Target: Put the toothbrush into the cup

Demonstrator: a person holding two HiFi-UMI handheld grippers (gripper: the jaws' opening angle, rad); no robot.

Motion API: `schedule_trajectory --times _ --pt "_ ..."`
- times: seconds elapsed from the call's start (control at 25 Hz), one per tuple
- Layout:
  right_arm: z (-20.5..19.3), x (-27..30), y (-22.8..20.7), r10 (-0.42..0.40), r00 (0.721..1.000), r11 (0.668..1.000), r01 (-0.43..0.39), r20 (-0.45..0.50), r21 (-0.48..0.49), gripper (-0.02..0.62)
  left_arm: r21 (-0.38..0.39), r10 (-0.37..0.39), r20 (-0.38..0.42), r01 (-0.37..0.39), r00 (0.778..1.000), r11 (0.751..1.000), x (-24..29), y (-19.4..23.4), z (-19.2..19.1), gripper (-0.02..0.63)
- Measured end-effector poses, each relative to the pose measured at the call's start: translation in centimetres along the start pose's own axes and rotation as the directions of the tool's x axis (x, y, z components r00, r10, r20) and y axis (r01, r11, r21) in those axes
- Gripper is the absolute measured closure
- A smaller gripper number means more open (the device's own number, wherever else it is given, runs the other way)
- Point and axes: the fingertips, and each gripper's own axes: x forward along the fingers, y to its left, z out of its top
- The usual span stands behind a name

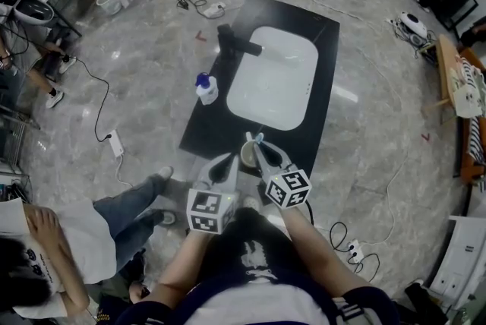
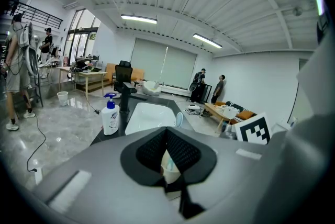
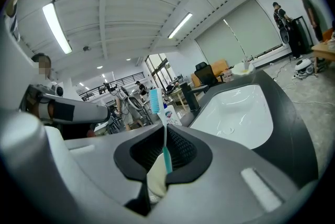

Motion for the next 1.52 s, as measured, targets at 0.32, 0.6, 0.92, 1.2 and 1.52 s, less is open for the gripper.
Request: schedule_trajectory --times 0.32,0.6,0.92,1.2,1.52 --pt "-0.4 0.3 0.1 -0.012 0.999 0.999 0.01 -0.039 -0.034 0.577 0.006 -0.002 0.002 0.002 1.0 1.0 0.0 0.0 0.0 0.606" --pt "-0.9 0.8 0.5 -0.036 0.993 0.996 0.027 -0.111 -0.088 0.575 0.013 -0.001 0.013 0.001 1.0 1.0 -0.3 0.0 0.7 0.606" --pt "-1.3 1.2 0.5 -0.039 0.985 0.995 0.024 -0.166 -0.096 0.575 0.02 -0.004 0.023 0.004 1.0 1.0 -0.5 -0.1 0.9 0.606" --pt "-1.7 1.7 0.6 -0.089 0.969 0.987 0.055 -0.23 -0.151 0.575 0.023 0.004 0.031 -0.005 1.0 1.0 -1.0 0.2 1.2 0.606" --pt "-2.0 1.8 -0.3 -0.156 0.936 0.976 0.098 -0.314 -0.194 0.575 0.025 0.015 0.034 -0.015 0.999 1.0 -1.3 0.4 1.1 0.606"
